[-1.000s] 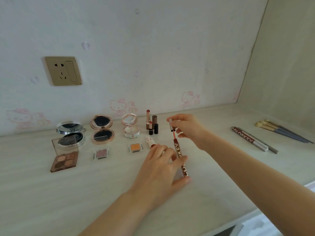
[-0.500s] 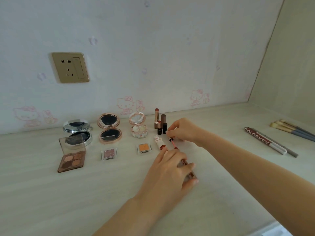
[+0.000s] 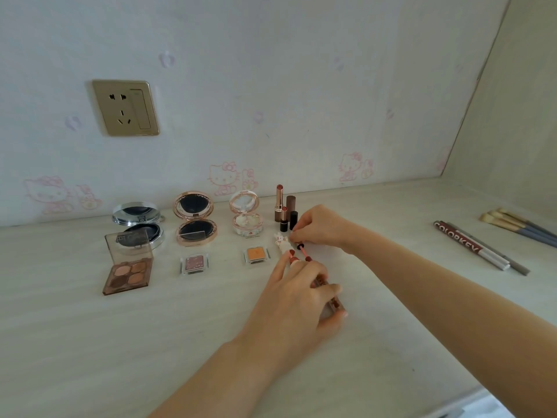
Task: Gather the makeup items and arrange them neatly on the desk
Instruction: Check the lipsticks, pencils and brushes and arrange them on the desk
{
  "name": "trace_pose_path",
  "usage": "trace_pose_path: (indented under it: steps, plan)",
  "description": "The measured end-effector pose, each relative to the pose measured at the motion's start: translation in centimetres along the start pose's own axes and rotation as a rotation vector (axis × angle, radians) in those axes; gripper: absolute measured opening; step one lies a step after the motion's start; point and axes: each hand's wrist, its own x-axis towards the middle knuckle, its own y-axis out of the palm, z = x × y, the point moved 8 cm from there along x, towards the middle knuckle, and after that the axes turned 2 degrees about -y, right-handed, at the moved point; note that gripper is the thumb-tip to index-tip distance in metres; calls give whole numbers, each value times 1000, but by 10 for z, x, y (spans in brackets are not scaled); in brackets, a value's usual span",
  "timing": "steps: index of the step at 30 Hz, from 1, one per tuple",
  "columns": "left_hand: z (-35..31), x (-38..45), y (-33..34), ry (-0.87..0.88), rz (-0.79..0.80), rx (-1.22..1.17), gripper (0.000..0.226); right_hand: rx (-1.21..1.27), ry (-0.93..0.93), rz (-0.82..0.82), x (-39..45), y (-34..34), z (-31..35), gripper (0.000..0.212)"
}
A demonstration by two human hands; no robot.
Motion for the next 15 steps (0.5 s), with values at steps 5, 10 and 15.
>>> trace_pose_path:
  steps: [5,10,15]
  plan:
    - [0,0,-1,-5,-8,-4,37,-18,-1,-4,-2,-1,-1,18]
    - [0,0,-2,0,-30,4,41,-37,-20,7,-3,-1,1,20]
    - [0,0,0,7,-21,-11,50,-35,4,-3,-14,-18,-7,34]
